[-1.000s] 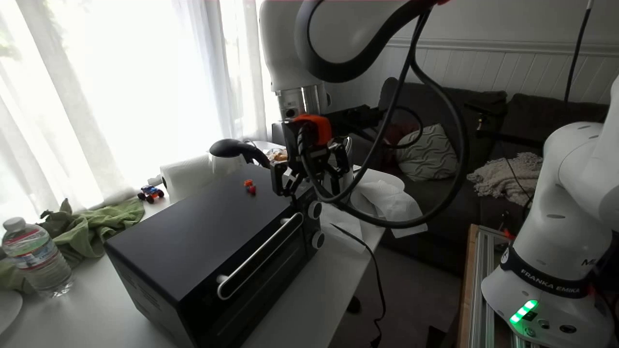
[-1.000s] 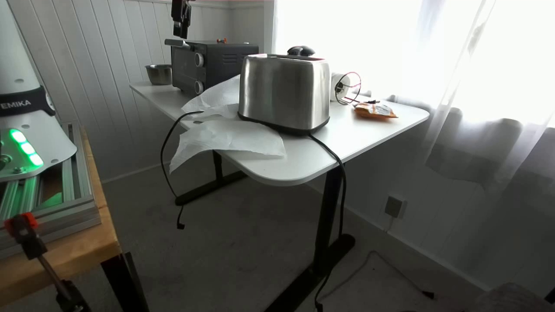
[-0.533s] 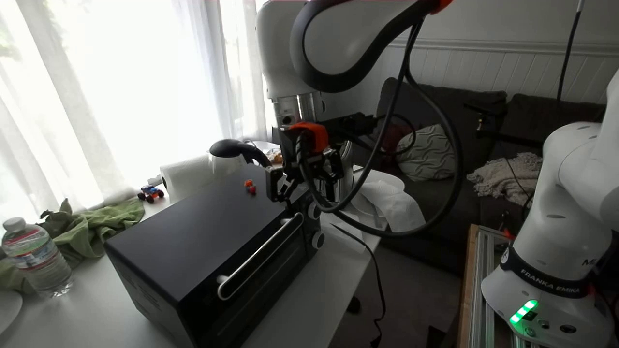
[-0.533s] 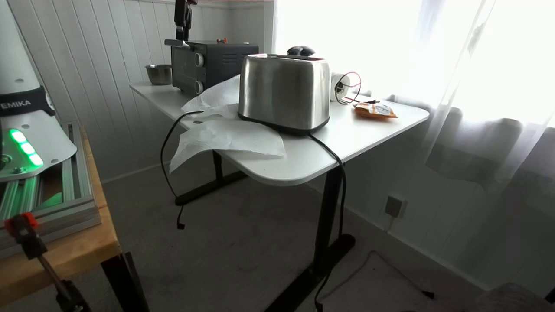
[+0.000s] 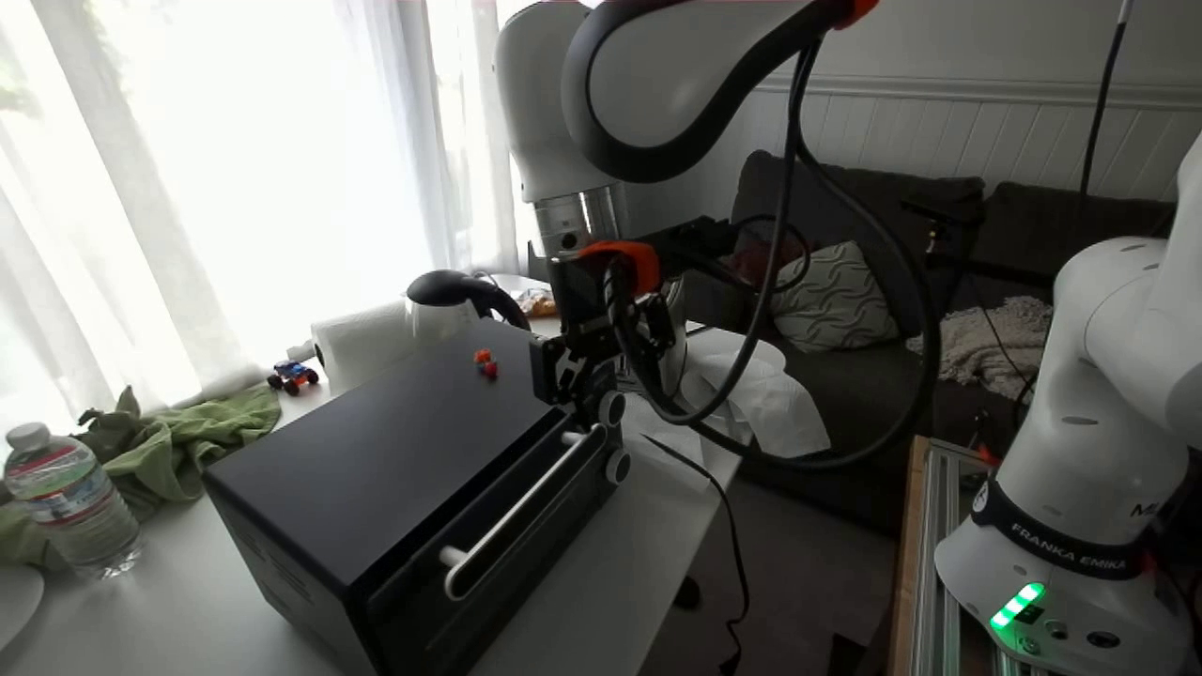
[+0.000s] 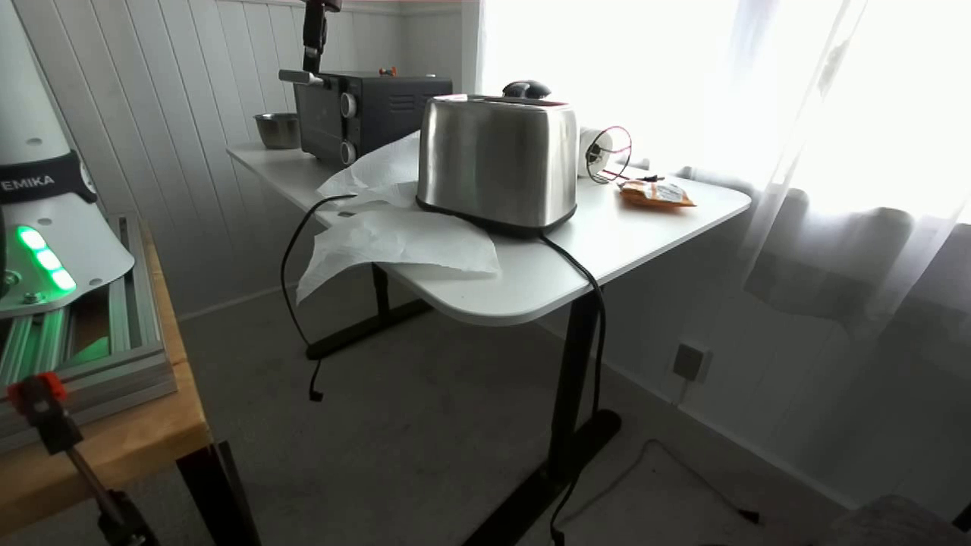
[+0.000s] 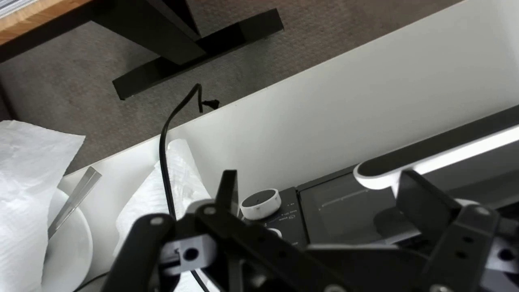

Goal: Open the microwave door

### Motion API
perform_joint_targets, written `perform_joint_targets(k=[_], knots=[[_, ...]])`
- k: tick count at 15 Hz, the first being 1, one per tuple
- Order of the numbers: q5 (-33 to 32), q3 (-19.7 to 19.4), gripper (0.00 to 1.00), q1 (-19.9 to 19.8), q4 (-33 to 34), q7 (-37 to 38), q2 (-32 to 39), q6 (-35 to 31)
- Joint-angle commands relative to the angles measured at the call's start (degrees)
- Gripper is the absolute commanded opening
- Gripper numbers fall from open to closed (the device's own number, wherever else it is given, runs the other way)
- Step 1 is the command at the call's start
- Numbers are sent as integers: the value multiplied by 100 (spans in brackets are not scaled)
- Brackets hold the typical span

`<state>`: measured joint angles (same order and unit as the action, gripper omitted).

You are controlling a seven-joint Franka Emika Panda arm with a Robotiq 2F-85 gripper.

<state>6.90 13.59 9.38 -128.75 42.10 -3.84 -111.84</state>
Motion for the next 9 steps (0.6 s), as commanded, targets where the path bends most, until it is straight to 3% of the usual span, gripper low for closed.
perform_joint_targets(k=[1, 9], knots=[[-56, -12, 100, 101, 110, -252, 82, 597], [-173, 63, 100, 258, 311, -593, 284, 2014]])
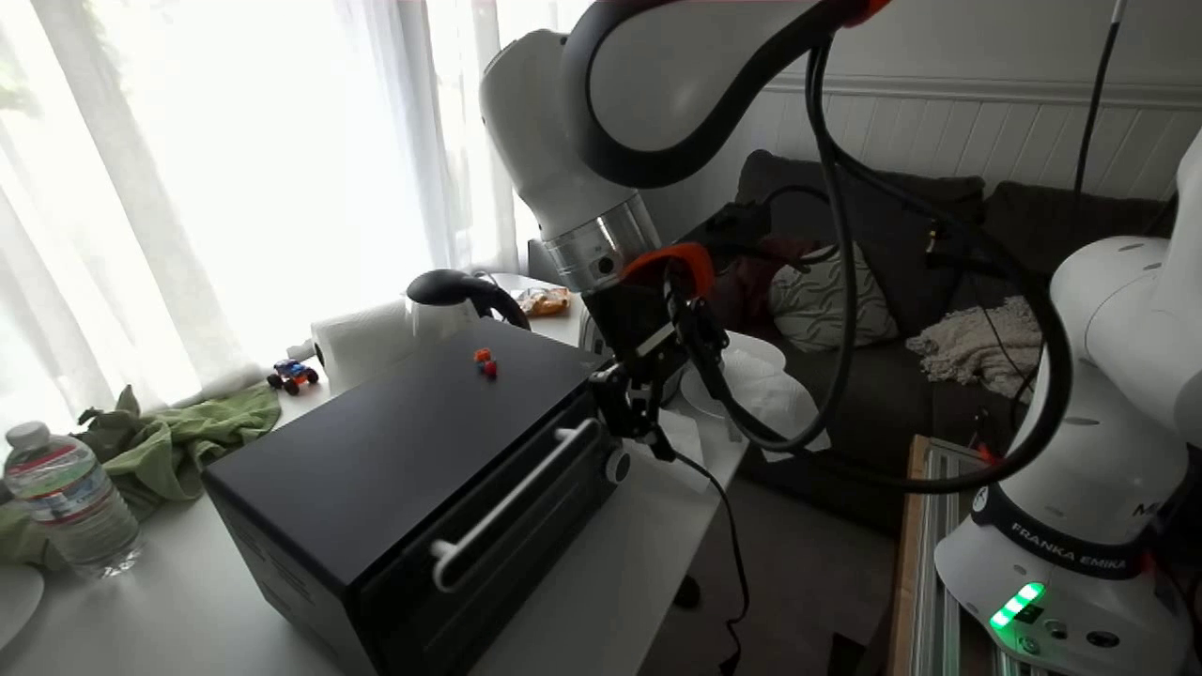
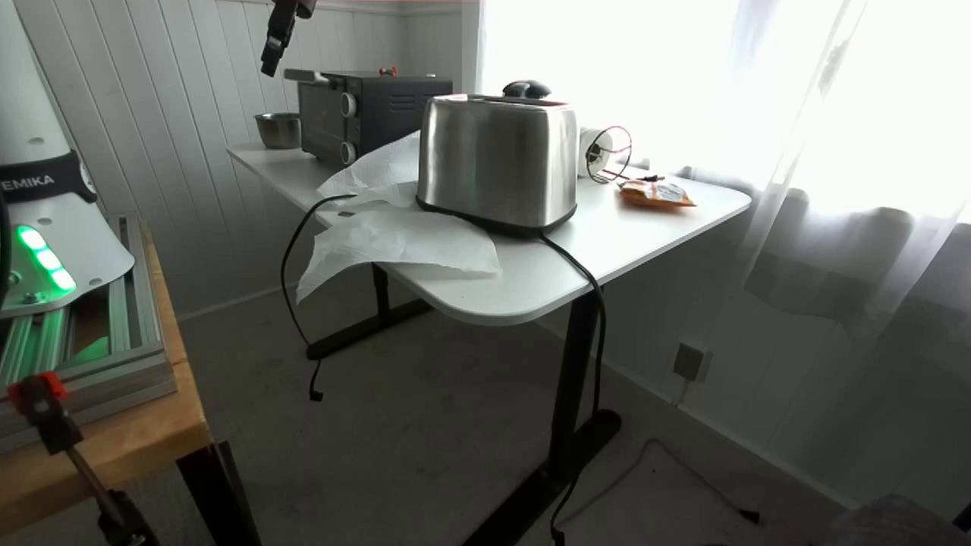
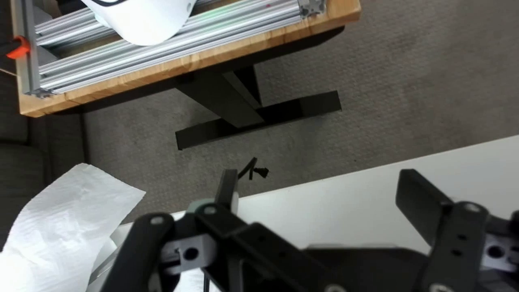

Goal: Open the microwave door

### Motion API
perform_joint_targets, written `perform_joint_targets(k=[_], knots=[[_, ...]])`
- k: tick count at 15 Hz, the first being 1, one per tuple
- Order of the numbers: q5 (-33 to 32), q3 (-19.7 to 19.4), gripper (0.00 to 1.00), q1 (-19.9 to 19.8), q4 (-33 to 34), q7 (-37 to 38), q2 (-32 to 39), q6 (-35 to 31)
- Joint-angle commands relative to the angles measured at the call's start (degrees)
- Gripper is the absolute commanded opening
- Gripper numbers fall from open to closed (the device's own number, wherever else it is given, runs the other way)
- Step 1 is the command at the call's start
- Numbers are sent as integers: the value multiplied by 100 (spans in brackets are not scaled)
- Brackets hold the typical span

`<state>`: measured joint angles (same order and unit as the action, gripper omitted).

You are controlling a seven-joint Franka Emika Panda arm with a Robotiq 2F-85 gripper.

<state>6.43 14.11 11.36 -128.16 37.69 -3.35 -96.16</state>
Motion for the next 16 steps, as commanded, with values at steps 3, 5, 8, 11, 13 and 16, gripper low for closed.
perform_joint_targets(k=[3, 5, 8, 11, 13, 16], knots=[[-171, -6, 100, 63, 342, -257, 367, 566], [-137, -42, 100, 44, 214, -93, 134, 22], [1, -97, 100, 2, 102, 140, -82, -834], [-95, -109, 100, -7, 38, 290, -177, -1458], [-129, -109, 100, -14, 14, 365, -189, -1782], [-200, -110, 100, -22, 40, 474, -140, -2064]])
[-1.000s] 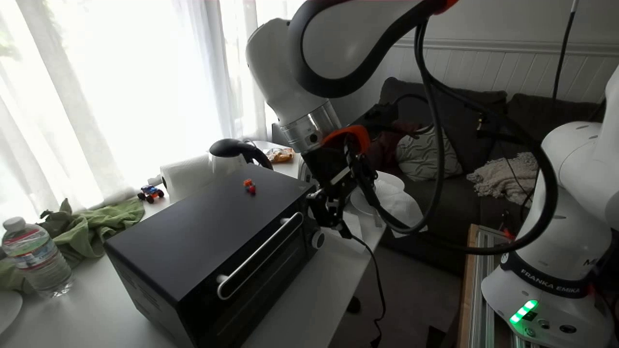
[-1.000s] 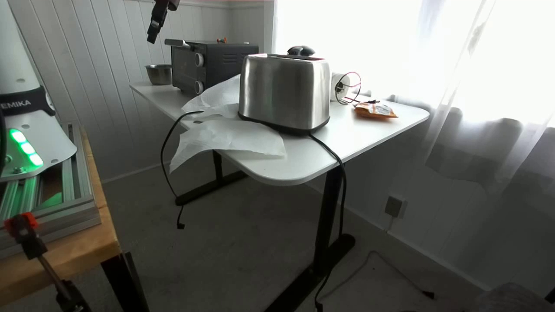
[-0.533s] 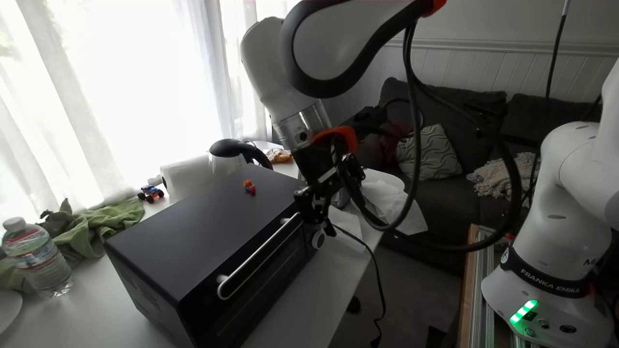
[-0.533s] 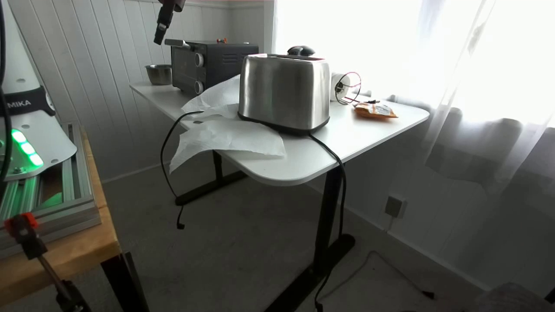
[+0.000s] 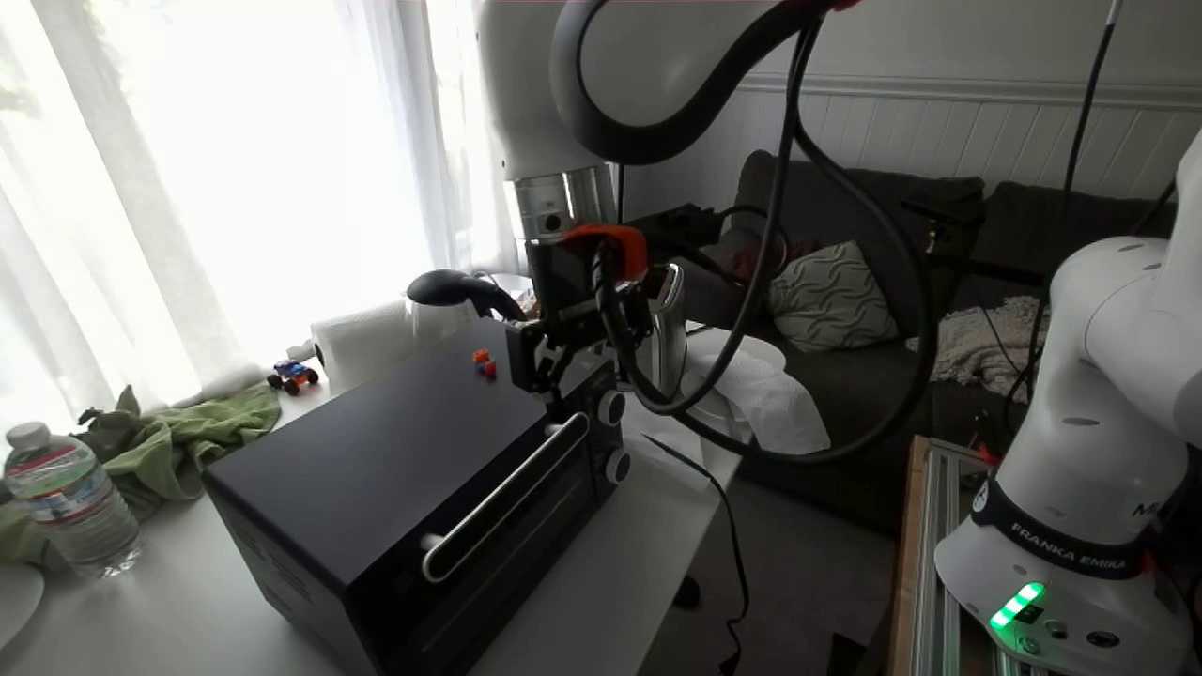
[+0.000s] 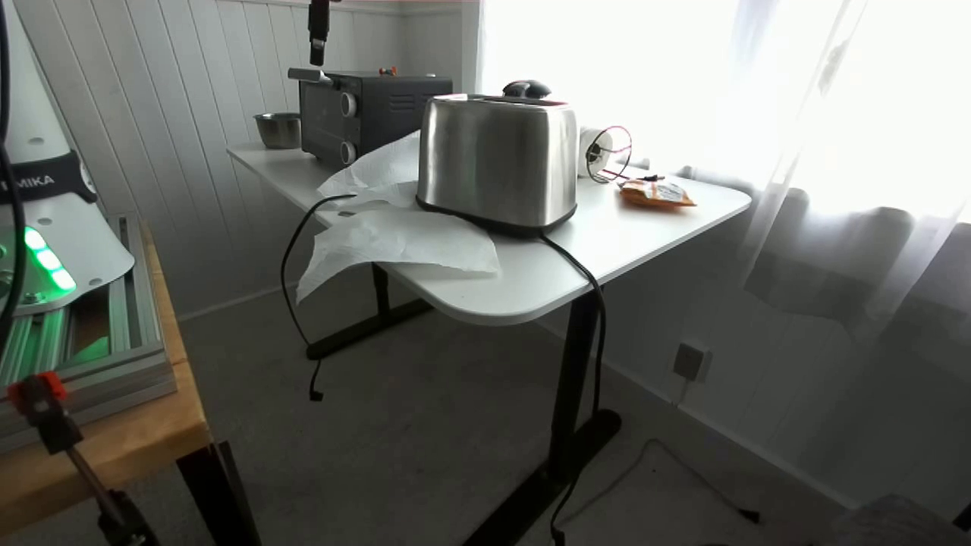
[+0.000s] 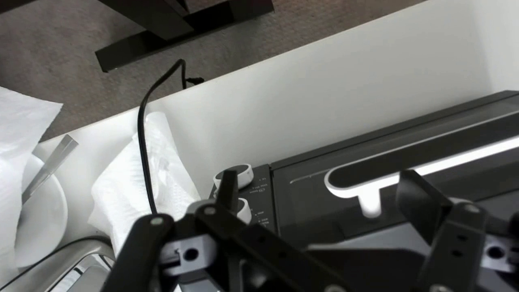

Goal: Open the microwave door

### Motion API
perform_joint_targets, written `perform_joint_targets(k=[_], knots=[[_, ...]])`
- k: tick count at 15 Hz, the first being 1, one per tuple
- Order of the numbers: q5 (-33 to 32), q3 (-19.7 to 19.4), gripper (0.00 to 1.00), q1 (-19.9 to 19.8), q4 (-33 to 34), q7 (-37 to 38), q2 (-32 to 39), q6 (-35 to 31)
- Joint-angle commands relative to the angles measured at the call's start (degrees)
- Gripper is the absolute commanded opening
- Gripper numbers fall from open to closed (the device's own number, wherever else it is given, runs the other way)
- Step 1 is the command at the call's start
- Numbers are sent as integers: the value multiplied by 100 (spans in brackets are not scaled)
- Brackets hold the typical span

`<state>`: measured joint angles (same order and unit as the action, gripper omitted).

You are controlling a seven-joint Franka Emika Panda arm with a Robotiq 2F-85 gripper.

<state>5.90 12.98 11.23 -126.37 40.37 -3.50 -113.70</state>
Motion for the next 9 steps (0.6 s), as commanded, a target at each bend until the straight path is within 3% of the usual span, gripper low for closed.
perform_joint_targets(k=[1, 9], knots=[[-167, 4, 100, -9, -141, 235, -106, -373], [-355, -9, 100, -14, -99, 213, 53, -352]])
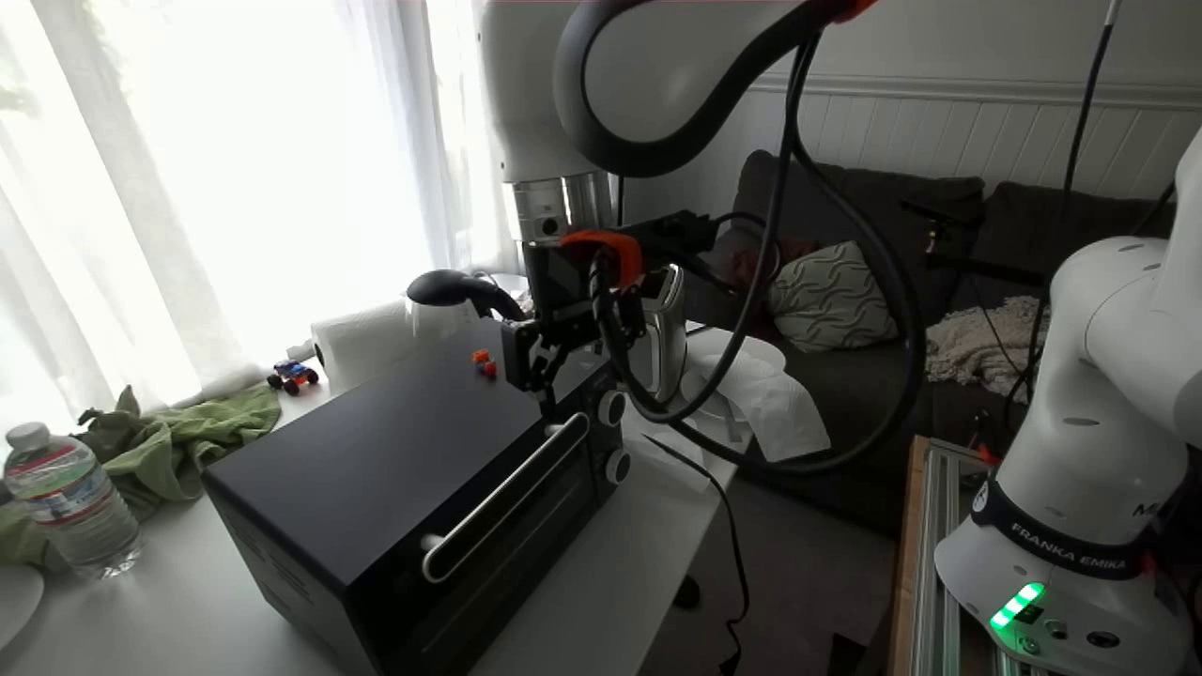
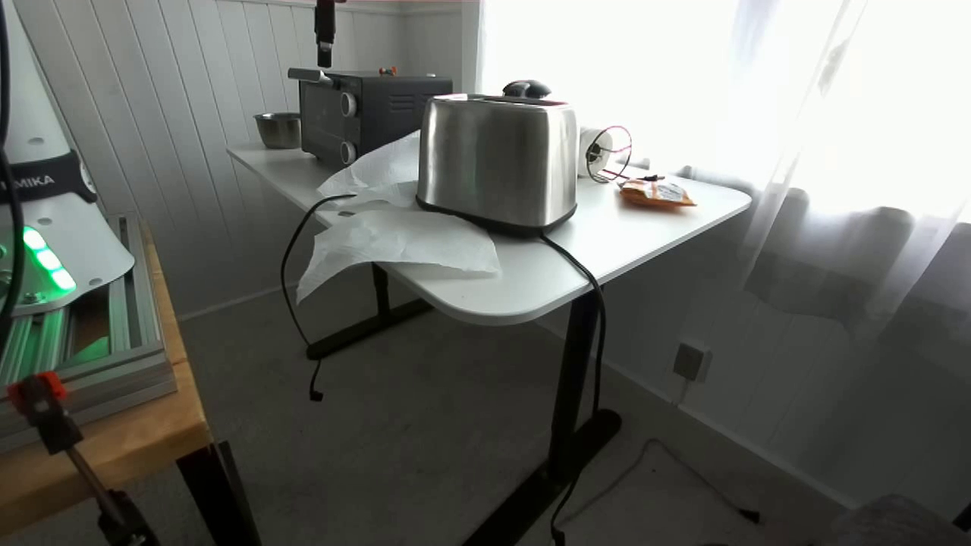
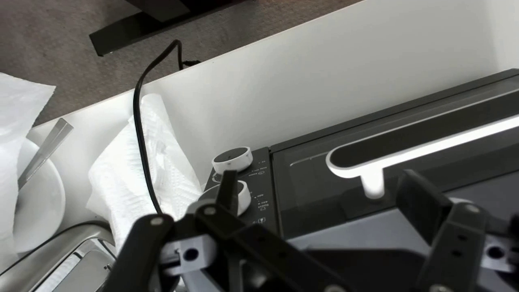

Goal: Open the microwave door

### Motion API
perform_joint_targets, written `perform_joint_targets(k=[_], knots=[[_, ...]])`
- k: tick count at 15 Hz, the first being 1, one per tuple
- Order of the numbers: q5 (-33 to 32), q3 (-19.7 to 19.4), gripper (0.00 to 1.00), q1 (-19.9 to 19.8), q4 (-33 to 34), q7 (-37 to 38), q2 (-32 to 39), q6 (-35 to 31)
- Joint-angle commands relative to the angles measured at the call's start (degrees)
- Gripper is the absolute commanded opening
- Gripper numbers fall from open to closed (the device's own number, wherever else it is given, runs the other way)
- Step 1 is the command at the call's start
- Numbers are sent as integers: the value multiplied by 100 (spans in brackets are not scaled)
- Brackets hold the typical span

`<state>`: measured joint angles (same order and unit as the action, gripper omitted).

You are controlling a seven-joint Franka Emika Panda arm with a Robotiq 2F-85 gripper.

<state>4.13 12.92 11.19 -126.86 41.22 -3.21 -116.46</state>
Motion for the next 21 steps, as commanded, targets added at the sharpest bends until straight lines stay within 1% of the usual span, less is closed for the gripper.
perform_joint_targets(k=[1, 6, 11, 15, 21], knots=[[-200, -10, 100, -14, -52, 125, 45, -106], [-206, -53, 100, -21, -47, 68, 147, -233], [-149, -43, 100, 15, -12, -275, 189, 211], [-134, -2, 100, 71, -43, -715, 131, 589], [-182, 50, 100, 92, 72, -970, 344, 1039]])
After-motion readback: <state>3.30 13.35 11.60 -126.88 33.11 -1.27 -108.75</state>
